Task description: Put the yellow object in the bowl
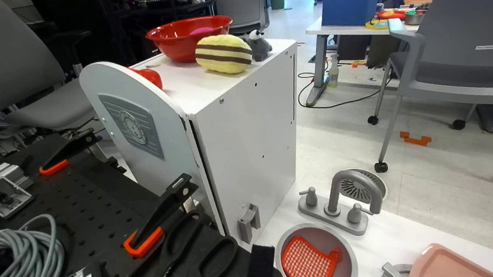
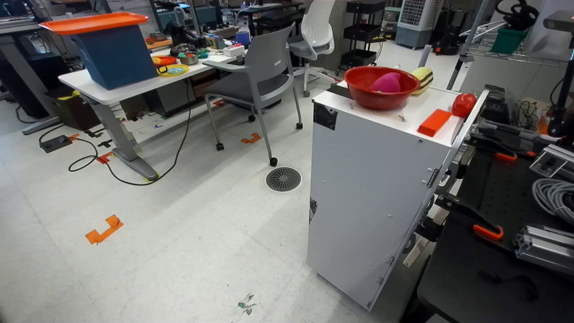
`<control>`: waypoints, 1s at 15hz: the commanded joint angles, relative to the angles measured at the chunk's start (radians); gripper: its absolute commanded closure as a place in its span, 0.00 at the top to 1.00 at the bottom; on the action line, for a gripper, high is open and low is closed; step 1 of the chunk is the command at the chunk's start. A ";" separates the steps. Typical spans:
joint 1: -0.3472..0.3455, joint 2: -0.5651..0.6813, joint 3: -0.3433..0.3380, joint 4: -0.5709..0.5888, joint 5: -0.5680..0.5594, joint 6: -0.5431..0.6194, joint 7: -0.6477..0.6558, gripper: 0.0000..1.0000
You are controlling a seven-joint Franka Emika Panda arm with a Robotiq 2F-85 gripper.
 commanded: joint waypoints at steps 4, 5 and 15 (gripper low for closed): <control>0.004 0.177 0.011 0.162 -0.041 -0.045 0.077 1.00; 0.005 0.200 0.012 0.176 -0.040 -0.042 0.082 1.00; 0.019 0.361 0.029 0.299 -0.041 -0.076 0.144 1.00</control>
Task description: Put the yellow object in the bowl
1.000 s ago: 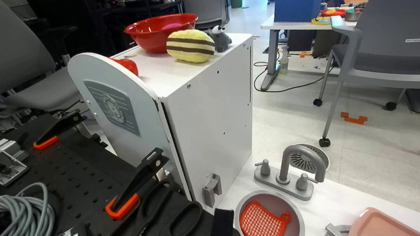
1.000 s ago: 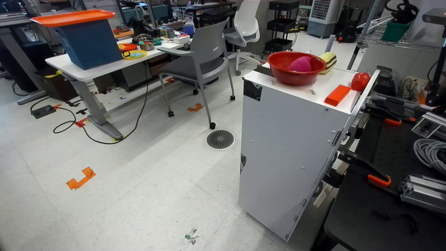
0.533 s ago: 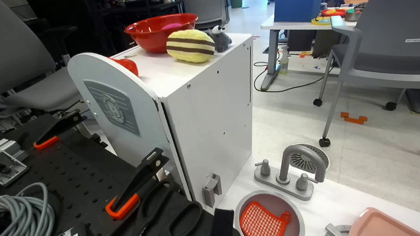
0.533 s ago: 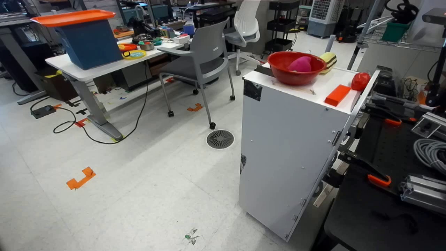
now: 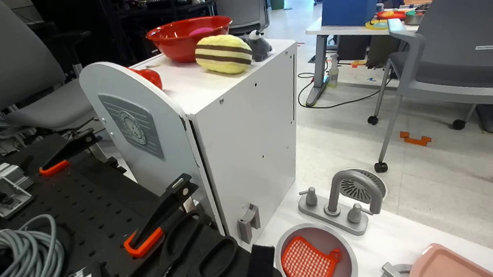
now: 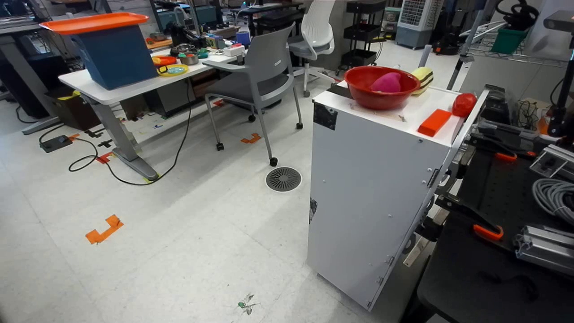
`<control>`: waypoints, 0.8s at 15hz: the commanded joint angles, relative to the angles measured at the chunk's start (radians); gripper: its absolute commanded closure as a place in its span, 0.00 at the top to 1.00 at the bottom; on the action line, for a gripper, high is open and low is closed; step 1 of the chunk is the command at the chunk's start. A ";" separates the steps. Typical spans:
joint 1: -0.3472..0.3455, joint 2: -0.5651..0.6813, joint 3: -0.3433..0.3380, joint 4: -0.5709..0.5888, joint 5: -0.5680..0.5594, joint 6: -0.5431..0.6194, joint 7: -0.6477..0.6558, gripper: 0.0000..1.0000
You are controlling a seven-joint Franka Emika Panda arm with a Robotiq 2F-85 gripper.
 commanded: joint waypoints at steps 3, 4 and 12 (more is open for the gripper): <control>0.014 0.073 0.019 0.092 -0.059 -0.108 -0.028 1.00; 0.022 0.082 0.022 0.101 -0.094 -0.121 -0.019 1.00; 0.032 0.084 0.025 0.080 -0.117 -0.095 -0.012 1.00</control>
